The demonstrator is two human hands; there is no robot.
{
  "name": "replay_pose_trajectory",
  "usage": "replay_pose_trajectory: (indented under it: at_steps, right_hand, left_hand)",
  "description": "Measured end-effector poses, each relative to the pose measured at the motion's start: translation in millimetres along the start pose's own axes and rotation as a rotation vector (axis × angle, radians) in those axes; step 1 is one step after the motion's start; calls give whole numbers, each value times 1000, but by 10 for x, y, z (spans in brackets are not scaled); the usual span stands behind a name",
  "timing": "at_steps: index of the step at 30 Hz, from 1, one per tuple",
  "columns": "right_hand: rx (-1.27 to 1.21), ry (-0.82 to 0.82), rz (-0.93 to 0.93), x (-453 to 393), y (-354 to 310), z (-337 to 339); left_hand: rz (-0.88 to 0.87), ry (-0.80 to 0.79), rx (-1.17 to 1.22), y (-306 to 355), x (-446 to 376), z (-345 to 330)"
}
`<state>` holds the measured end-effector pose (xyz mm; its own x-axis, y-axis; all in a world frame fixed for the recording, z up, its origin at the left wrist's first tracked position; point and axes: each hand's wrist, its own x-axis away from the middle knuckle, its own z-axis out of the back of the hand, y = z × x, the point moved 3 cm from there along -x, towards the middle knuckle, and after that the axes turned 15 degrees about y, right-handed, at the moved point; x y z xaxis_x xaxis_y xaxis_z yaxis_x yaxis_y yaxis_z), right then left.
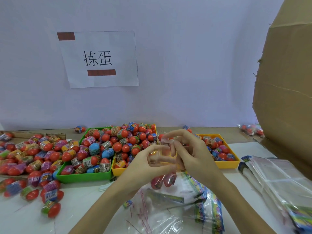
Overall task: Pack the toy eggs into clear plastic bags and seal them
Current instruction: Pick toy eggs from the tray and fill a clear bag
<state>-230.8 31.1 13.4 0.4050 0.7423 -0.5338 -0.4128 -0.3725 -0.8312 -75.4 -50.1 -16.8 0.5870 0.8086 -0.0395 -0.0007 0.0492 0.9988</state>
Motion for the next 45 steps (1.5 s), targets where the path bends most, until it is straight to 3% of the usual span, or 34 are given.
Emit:
replay_pose_trajectory:
  at_steps: [3, 6, 10, 13, 16, 20, 27, 31, 35, 40, 45]
  right_hand:
    - [-75, -16, 21, -15, -29, 33]
    - [-22, 144, 80, -70, -11, 161]
    - [561, 365, 175, -147, 184, 408]
    - [863, 199, 44, -155, 376, 438]
    - [899, 66, -58, -132, 477, 396]
    - [980, 23, -115, -128, 552, 340]
    - [770, 132, -77, -136, 482, 337]
    - [401, 315, -37, -136, 211, 299]
    - [88, 307, 79, -86, -56, 180]
    - [237, 199, 275, 16, -114, -4]
    - [309, 104, 219, 52, -93, -36]
  left_hand:
    - [7, 32, 15, -16, -19, 13]
    - [-7, 60, -1, 8, -41, 58]
    - [-45, 109, -64, 29, -47, 105]
    - [-67, 118, -134, 31, -52, 112]
    - [-81, 118, -167, 33, -56, 109]
    - [-98, 106, -204, 31, -55, 117]
    - [-98, 82, -223, 40, -36, 93]
    - [-104, 80, -228, 35, -42, 89]
    - [-102, 69, -230, 21, -44, 82]
    - [-113, 64, -202, 5, -49, 68]
    - [-140, 107, -182, 2, -59, 79]
